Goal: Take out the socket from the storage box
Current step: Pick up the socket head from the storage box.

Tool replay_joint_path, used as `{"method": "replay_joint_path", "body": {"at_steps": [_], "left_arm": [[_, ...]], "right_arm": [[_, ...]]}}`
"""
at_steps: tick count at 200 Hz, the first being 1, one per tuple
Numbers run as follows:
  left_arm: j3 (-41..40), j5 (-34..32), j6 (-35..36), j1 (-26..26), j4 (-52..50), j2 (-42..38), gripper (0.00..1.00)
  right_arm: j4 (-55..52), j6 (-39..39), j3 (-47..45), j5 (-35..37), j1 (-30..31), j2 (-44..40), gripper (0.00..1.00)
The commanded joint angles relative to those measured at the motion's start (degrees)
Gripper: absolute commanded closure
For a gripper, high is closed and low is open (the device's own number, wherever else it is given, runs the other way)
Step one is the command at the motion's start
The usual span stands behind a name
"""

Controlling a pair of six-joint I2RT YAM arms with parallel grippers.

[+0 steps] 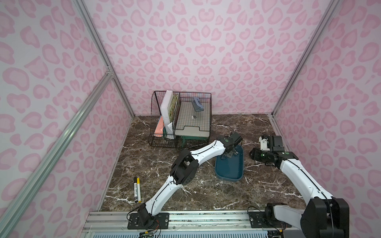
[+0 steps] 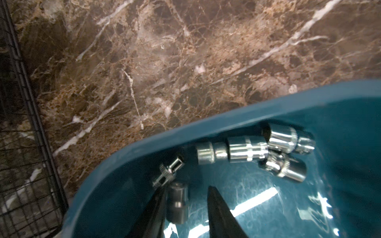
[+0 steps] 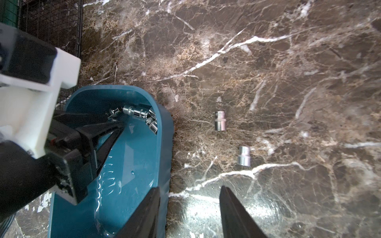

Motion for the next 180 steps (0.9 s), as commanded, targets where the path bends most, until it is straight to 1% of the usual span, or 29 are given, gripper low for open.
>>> {"method": "replay_joint_path", "body": {"at_steps": [1, 50, 75, 90, 107, 135, 180], "left_arm": [[0.5, 0.9, -1.0, -0.1, -0.3, 0.8, 0.61], [0.5, 1.1, -1.9, -0.6, 0.4, 1.6, 0.64], [0.6, 1.1, -2.7, -0.6, 0.6, 2.2, 0.69], [0.6, 1.6, -2.9, -0.6, 0.8, 2.4, 0.74], [0.7, 1.9, -2.9, -0.6, 0.8, 2.3, 0.78], [0.7, 1.6, -2.8, -1.0, 0.0, 0.9, 0.84], [-0.2, 0.1, -2.7, -2.1, -0.5, -3.7, 0.88]], "right_arm": [[1.2, -0.3, -0.1, 0.5, 0.0, -0.1, 0.48], [1.2, -0.4, 0.1, 0.3, -0.1, 0.0, 0.48], [1.2, -0.4, 0.1, 0.3, 0.0, -0.1, 0.48], [1.2, -0.5, 0.1, 0.4, -0.2, -0.1, 0.48], [1.2, -0.5, 0.1, 0.3, -0.3, -0.2, 0.49], [1.2, -0.6, 0.2, 0.1, -0.3, -0.2, 0.49], [1.3, -0.5, 0.2, 0.0, -0.4, -1.0, 0.49]]}}
